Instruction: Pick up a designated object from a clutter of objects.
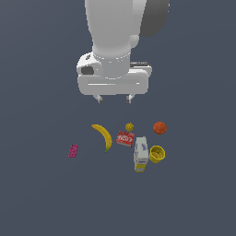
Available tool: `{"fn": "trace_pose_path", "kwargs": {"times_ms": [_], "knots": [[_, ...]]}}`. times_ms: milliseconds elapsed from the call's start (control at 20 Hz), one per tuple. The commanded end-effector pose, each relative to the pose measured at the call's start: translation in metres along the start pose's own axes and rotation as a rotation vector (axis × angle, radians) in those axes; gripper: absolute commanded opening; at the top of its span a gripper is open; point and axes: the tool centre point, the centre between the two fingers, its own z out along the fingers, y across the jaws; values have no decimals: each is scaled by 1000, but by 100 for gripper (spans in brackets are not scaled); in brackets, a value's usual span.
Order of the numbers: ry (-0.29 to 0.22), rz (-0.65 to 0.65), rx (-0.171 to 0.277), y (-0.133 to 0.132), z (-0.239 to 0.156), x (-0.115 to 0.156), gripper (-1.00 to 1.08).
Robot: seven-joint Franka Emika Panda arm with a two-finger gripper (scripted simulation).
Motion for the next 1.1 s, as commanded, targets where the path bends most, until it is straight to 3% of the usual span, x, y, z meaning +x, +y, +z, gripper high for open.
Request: {"fn": "trace_pose_path", "kwargs": {"times_ms": [0,500,1050], "knots": [[0,0,0,0,0,0,100],[28,-79,-14,-29,-15,1,100],[26,-68,-14,-7,8,16,100]]}}
